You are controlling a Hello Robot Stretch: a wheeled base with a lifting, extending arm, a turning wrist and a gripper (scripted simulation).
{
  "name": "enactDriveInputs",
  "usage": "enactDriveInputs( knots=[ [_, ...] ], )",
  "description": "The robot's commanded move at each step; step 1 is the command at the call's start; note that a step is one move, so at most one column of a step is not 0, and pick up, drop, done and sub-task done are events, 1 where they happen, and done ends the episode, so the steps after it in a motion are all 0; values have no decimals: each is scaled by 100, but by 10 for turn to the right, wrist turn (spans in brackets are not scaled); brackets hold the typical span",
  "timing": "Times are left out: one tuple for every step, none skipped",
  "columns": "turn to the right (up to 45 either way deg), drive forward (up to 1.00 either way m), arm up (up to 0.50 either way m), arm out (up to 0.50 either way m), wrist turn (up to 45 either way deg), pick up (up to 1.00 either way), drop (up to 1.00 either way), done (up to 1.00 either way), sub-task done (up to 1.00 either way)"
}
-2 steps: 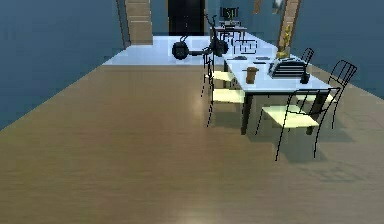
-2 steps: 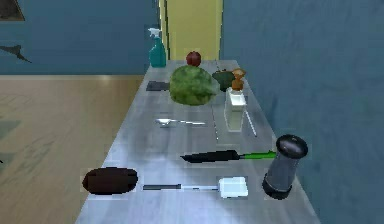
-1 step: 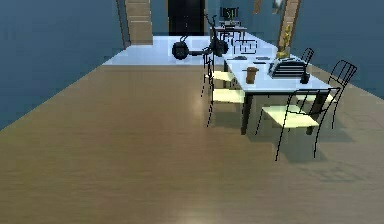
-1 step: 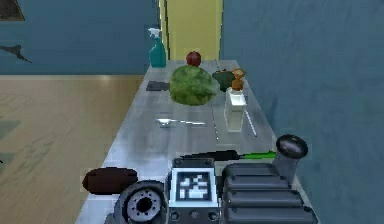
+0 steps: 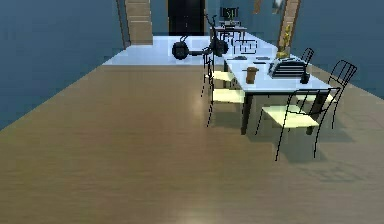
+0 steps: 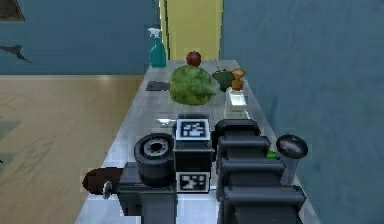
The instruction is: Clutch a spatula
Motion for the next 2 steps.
enactDriveInputs(
  knots=[
    [0, 0, 0, 0, 450, 0, 0, 0, 0],
    [0, 0, 0, 0, 450, 0, 0, 0, 0]
  ],
)
